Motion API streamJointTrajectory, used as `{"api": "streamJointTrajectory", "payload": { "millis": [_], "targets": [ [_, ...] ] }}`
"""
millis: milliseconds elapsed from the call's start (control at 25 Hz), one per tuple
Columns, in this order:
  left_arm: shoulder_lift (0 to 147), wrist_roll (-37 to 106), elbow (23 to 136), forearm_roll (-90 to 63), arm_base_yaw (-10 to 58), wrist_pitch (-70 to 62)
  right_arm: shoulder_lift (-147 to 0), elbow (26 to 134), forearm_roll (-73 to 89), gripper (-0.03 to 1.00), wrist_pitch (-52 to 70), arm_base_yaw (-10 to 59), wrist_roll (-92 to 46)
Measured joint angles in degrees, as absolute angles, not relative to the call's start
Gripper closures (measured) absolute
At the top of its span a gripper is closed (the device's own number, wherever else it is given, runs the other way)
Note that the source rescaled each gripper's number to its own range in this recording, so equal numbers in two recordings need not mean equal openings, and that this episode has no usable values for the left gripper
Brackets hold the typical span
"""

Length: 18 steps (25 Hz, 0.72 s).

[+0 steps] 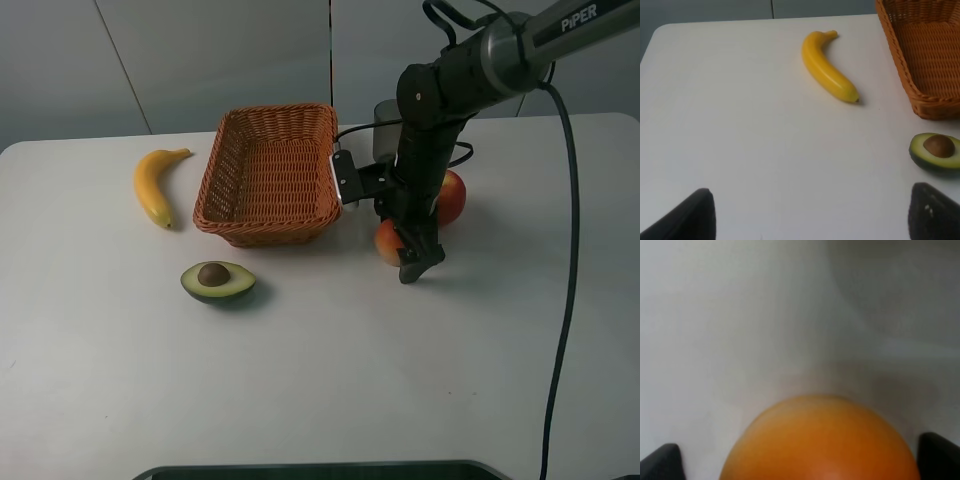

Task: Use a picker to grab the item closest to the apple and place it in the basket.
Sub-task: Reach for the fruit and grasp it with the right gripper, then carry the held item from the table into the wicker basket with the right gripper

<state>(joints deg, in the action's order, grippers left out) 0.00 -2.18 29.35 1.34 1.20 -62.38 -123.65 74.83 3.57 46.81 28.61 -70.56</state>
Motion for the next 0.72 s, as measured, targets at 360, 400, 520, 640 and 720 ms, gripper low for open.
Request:
{"api": "streamJointTrajectory", "payload": {
  "millis": [360,400,520,640,720],
  "targets": [
    [0.0,-2.2,29.4,1.3,1.2,-62.4,-123.7,74.8,3.6,0.48,46.2,28.6,-70.9],
    [0.0,-2.2,29.4,1.3,1.2,-62.4,-123.7,74.8,3.6,0.77,46.2,28.6,-71.0],
    [0.0,-2.2,29.4,1.3,1.2,-62.4,-123.7,74.8,3.6,0.96,46.1,28.6,-71.4],
    [0.0,-2.2,29.4,1.3,1.2,-62.4,-123.7,74.8,3.6,0.96,46.3,28.6,-71.9],
    [0.0,-2.2,29.4,1.3,1.2,-62.4,-123.7,74.8,3.6,0.96,46.3,28.6,-72.0]
  ]
}}
